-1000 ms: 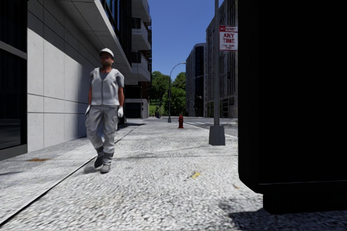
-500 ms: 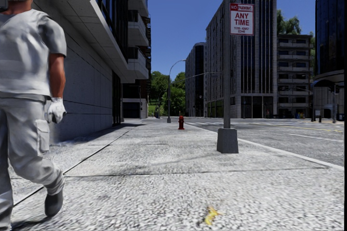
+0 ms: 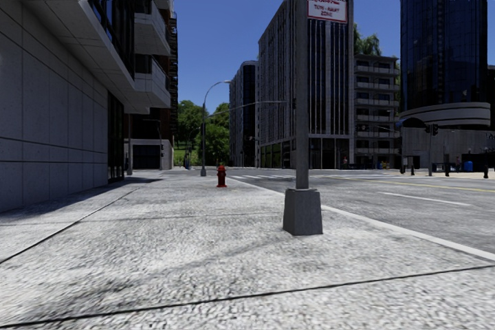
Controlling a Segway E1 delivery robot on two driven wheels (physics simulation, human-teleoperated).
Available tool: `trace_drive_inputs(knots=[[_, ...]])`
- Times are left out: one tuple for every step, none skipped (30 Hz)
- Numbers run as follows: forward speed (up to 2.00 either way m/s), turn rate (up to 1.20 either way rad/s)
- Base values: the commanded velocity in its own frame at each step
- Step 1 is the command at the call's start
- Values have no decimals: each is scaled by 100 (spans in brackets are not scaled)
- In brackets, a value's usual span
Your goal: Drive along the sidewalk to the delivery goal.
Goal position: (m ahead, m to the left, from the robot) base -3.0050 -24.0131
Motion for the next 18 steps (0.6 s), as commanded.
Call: trace_drive_inputs(knots=[[200,0],[200,25],[200,77],[200,120],[200,120],[200,120],[200,120],[200,120],[200,120],[200,100],[200,100],[200,85],[200,59],[200,19],[200,5],[200,1],[200,1],[200,0]])
